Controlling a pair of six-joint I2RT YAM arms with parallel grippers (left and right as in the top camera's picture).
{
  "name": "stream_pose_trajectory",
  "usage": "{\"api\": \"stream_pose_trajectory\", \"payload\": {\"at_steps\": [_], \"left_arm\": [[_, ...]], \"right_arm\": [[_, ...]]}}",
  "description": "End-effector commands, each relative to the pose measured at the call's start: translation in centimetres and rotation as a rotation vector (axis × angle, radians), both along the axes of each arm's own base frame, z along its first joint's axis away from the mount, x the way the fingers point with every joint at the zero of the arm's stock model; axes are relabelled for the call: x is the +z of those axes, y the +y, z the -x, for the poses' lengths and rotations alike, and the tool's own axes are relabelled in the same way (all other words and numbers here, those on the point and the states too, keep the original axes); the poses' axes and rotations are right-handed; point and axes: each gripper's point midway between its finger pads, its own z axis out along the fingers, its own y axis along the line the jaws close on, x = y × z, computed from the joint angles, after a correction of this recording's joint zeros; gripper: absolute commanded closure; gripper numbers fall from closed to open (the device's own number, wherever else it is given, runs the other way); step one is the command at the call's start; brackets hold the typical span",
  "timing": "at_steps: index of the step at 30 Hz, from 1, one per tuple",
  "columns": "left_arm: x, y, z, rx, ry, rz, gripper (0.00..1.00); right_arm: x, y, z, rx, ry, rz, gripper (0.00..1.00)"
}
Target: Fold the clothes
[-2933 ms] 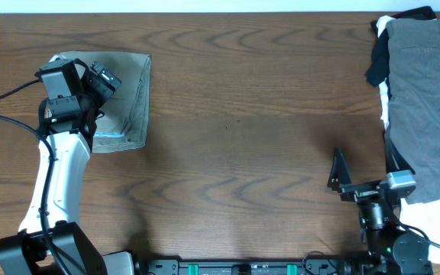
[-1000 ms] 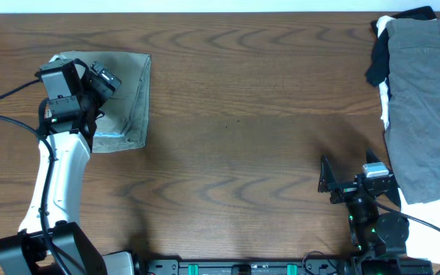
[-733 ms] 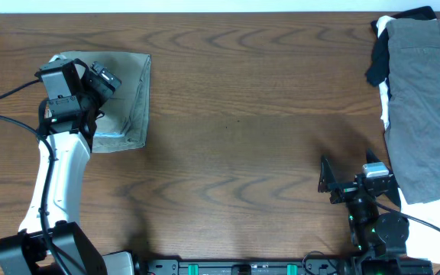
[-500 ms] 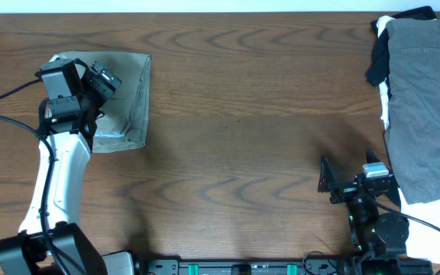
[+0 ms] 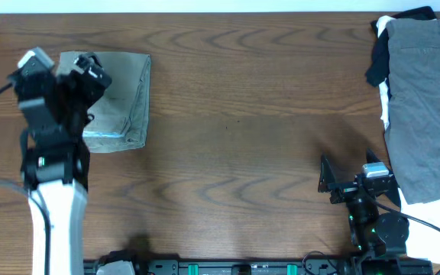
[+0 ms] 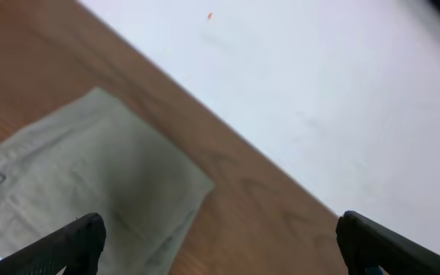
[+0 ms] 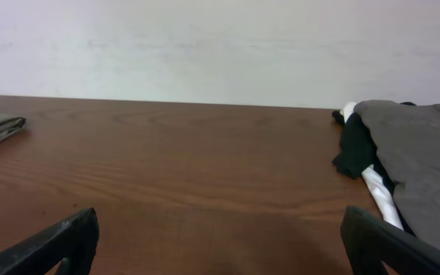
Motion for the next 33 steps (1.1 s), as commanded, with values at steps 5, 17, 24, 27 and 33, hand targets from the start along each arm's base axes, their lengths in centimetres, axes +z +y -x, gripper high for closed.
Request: {"api": "stream_pose_trajectory", "payload": {"at_steps": [5, 17, 24, 27, 33], "left_arm": [[-4.1, -1.1, 5.8, 0.001, 0.004, -0.002, 0.02], [-15.4, -2.4, 11.8, -0.003, 0.028, 0.009, 0.02], [-16.8, -2.6, 12.4, 0.021, -0.056, -0.041, 0.02], [-16.6, -2.8, 12.5, 0.019, -0.078, -0.084, 0.02], [-16.8, -3.1, 12.7, -0.029, -0.082, -0.211, 0.02]], "right_arm": [[0.0, 0.1, 0.0, 0.003, -0.003, 0.018, 0.01], [-0.1, 0.1, 0.0, 0.003, -0.002, 0.018, 0.01], [-0.1, 0.1, 0.0, 0.003, -0.002, 0.018, 0.01], [-0.1, 0.1, 0.0, 0.003, -0.002, 0.018, 0.01], [0.0, 0.1, 0.0, 0.003, -0.003, 0.018, 0.01]]}}
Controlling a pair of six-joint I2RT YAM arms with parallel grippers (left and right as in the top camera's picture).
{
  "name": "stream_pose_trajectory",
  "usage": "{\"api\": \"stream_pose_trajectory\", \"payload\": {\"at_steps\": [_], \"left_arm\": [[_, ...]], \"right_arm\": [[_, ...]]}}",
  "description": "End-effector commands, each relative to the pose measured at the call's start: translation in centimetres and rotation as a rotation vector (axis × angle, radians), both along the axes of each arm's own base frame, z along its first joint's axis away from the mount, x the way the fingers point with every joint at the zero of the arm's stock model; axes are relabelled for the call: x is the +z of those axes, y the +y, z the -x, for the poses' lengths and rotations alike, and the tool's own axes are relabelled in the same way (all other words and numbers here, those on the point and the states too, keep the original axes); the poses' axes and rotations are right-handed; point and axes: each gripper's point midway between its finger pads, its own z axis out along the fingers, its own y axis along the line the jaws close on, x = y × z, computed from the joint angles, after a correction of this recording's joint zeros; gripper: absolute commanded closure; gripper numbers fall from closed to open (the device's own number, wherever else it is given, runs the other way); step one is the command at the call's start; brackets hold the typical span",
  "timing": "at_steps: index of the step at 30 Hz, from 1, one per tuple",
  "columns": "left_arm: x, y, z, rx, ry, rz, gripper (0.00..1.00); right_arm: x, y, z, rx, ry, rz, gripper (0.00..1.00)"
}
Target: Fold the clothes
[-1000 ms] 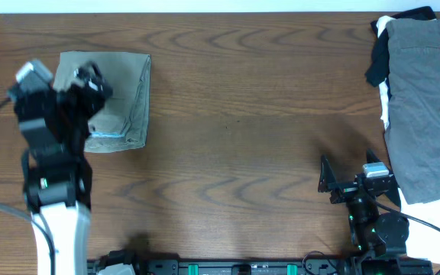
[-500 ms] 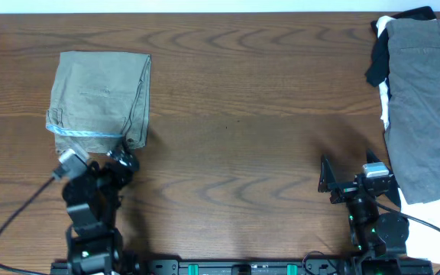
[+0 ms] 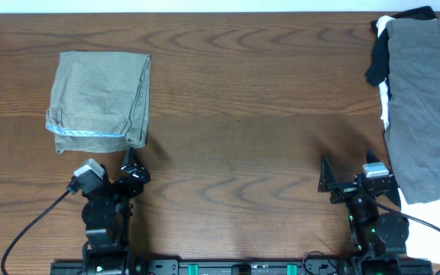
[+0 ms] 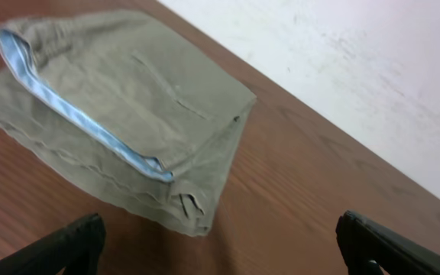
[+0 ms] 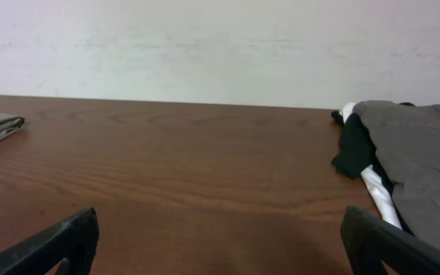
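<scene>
A folded olive-green garment with a light-blue waistband edge lies at the table's far left; the left wrist view shows the garment close ahead. My left gripper rests open near the front edge, just below the garment, nothing between its fingers. A pile of unfolded clothes, grey on top with black and white pieces beneath, sits at the far right and appears as the pile in the right wrist view. My right gripper stands open at the front right, empty.
The brown wooden table runs between the two garments. A white wall stands behind the far edge. The arm bases and a black rail line the front edge.
My left arm has drawn back from over the folded olive garment to its spot by the front edge, gripper open. The garment lies uncovered. The right arm has not moved.
</scene>
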Motion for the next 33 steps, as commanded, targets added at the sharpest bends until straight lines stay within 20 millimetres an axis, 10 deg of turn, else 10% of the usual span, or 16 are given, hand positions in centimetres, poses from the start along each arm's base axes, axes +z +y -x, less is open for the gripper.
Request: {"api": "stream_pose_trajectory", "payload": {"at_steps": [1, 33], "left_arm": [[-0.6, 0.5, 0.2, -0.002, 0.01, -0.122, 0.02], [0.8, -2.0, 0.6, -0.183, -0.068, -0.446, 0.02]], "right_arm": [[-0.1, 0.1, 0.0, 0.004, -0.002, 0.016, 0.01], [-0.1, 0.1, 0.0, 0.004, -0.002, 0.016, 0.01]]}}
